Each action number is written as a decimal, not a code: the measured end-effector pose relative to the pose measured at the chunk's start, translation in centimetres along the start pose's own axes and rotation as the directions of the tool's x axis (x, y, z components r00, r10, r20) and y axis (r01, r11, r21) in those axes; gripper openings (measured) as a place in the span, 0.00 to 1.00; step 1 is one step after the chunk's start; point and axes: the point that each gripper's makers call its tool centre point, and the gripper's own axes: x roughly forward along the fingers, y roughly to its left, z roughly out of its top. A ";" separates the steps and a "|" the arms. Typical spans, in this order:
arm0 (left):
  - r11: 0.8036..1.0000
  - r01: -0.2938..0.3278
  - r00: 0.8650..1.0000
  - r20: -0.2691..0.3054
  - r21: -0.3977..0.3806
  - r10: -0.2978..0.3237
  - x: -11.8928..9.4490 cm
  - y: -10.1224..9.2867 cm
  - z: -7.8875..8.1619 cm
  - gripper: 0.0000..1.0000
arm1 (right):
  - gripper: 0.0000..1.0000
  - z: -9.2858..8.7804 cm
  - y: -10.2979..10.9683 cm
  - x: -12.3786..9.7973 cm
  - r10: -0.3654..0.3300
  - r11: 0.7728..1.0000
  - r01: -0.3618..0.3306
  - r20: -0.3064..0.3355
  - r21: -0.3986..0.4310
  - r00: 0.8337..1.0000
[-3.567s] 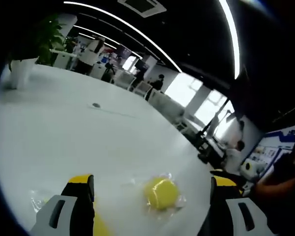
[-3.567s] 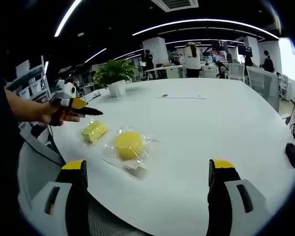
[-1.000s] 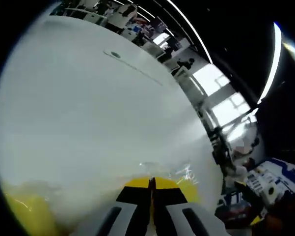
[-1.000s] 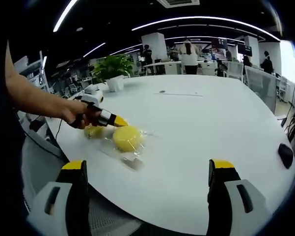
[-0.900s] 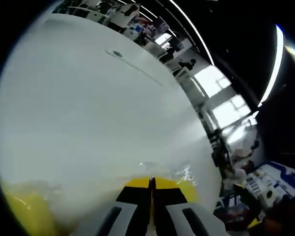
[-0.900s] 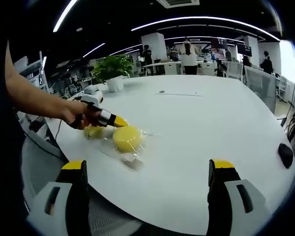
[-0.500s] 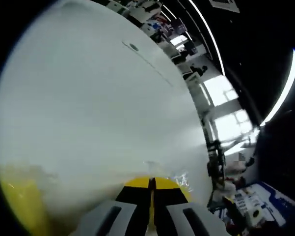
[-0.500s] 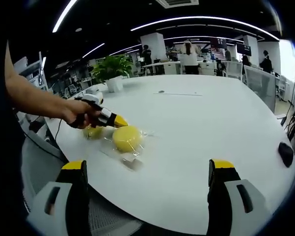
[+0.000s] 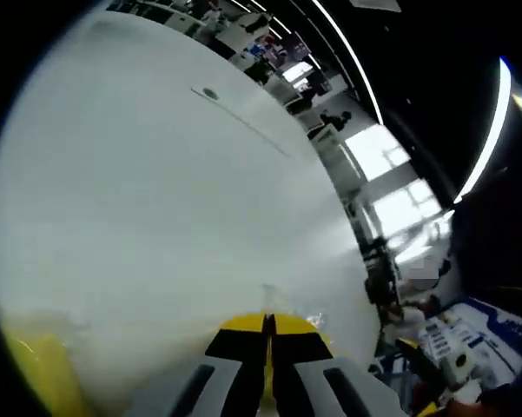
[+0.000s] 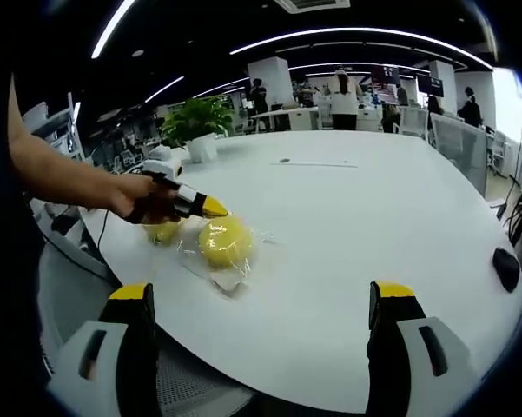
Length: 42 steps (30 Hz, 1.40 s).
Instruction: Compare the silicone blocks by pressing each to a similar depth, holding the contact briefly, and releasing to observe deformation and rebound differences across the visible hardness samples.
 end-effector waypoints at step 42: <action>0.829 0.097 0.976 0.112 0.550 -0.188 -8.6 -10.9 6.1 0.00 | 0.96 3.3 2.7 0.5 0.044 0.998 -0.041 0.084 -0.037 0.995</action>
